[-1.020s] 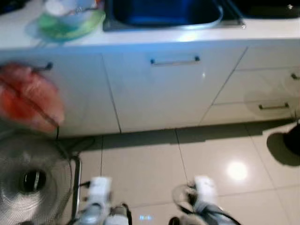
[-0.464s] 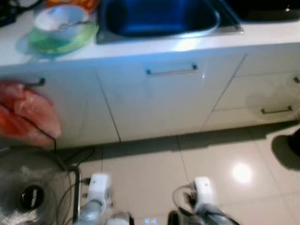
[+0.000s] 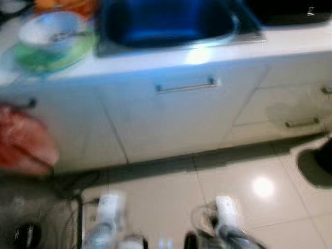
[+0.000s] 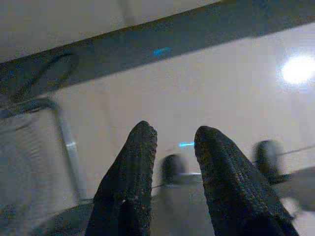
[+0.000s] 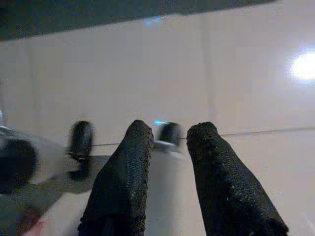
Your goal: Kitchen organization
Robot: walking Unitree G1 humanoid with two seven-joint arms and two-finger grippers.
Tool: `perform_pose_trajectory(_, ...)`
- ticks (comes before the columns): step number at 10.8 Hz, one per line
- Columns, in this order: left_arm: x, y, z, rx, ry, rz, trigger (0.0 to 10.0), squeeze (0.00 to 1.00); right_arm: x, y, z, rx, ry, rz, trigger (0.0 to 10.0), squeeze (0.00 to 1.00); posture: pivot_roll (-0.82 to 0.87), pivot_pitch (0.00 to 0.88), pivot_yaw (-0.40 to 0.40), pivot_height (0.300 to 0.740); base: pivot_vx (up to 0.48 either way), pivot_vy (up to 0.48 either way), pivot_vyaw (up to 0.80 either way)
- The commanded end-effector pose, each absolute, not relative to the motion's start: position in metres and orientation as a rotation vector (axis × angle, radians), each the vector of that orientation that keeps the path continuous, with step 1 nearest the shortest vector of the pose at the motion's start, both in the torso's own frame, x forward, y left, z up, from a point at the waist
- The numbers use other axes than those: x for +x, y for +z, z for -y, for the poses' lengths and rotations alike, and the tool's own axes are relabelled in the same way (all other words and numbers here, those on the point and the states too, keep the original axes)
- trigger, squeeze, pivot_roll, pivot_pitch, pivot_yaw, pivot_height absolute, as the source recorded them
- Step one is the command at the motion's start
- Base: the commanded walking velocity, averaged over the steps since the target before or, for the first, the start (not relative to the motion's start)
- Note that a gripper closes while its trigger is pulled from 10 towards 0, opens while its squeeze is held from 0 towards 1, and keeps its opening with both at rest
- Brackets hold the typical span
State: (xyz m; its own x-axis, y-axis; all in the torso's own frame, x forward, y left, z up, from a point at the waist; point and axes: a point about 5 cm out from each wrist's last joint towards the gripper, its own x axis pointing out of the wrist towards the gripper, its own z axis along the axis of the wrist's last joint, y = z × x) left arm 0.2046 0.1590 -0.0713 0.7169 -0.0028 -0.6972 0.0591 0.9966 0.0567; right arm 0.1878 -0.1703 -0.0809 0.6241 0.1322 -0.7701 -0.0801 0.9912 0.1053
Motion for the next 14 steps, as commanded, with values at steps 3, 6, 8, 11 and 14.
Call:
perform_pose_trajectory(3,0.1936,-0.0767,-0.1735,0.091,-0.001,-0.812,10.0,0.0,0.1893,-0.0812,0.1581,0.083,0.144,-0.89,10.0,0.0,0.16,0.206,-0.004,0.74,0.29,0.0,0.0)
perform_pose_trajectory(6,0.1932,-0.0769,-0.1728,0.093,-0.007,-0.812,10.0,0.0,0.1892,-0.0811,0.1574,0.064,0.158,-0.888,10.0,0.0,0.16,0.2,-0.002,0.74,0.29,0.0,0.19)
perform_pose_trajectory(8,0.1932,-0.0768,-0.173,0.095,-0.01,-0.812,10.0,0.0,0.1888,-0.0814,0.1569,0.066,0.159,-0.89,10.0,0.0,0.16,0.197,-0.002,0.74,0.292,0.0,0.28)
perform_pose_trajectory(11,0.1936,-0.0766,-0.1736,0.094,-0.011,-0.811,10.0,0.0,0.1883,-0.0816,0.1562,0.075,0.158,-0.89,10.0,0.0,0.16,0.197,-0.002,0.74,0.289,0.0,0.0)
perform_pose_trajectory(14,0.1938,-0.0765,-0.1737,0.091,-0.009,-0.811,10.0,0.0,0.1882,-0.0817,0.1562,0.073,0.157,-0.891,10.0,0.0,0.16,0.202,-0.003,0.74,0.29,0.0,0.0)
